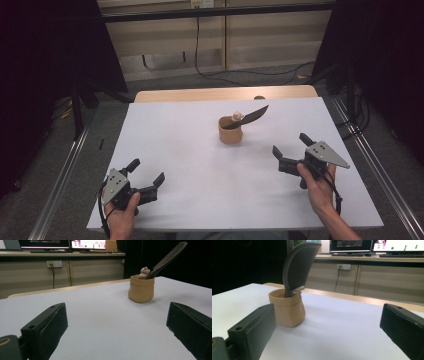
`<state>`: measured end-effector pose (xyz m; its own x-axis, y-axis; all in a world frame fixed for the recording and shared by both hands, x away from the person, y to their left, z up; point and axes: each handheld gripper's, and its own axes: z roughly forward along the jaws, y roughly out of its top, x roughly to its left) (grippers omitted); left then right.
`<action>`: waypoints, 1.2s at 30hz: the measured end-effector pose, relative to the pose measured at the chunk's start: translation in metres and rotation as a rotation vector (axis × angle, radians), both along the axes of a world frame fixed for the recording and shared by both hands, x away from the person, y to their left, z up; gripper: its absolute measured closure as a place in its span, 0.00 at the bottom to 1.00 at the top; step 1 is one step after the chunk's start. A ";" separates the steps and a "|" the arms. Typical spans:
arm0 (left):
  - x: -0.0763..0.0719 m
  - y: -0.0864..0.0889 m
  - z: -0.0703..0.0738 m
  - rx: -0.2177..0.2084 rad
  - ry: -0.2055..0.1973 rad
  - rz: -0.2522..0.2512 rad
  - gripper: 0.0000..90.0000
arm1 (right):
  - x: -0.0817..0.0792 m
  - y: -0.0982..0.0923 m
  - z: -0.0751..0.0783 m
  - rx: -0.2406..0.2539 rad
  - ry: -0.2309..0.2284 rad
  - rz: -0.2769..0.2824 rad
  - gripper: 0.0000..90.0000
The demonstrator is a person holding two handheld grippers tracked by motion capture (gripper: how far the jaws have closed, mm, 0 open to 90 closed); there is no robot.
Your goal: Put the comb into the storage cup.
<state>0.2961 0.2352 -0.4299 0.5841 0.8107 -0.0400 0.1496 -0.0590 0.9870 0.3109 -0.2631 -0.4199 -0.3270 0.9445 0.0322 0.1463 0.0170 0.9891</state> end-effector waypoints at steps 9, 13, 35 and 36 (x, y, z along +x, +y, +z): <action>0.000 -0.001 -0.001 0.011 0.005 0.003 0.04 | -0.014 -0.010 -0.001 0.000 -0.009 -0.016 0.00; -0.002 -0.002 -0.001 0.023 0.004 -0.001 0.04 | -0.020 -0.014 -0.003 -0.001 -0.013 -0.025 0.00; -0.008 -0.004 0.000 0.005 0.007 0.028 0.04 | -0.059 -0.040 -0.006 0.004 -0.029 -0.161 0.00; -0.009 -0.004 0.001 0.012 0.005 0.031 0.04 | -0.061 -0.041 -0.007 0.004 -0.029 -0.160 0.00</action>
<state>0.2873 0.2315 -0.4293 0.5585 0.8288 -0.0328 0.1566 -0.0666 0.9854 0.2502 -0.3040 -0.4269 -0.1728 0.9845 0.0289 0.1186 -0.0083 0.9929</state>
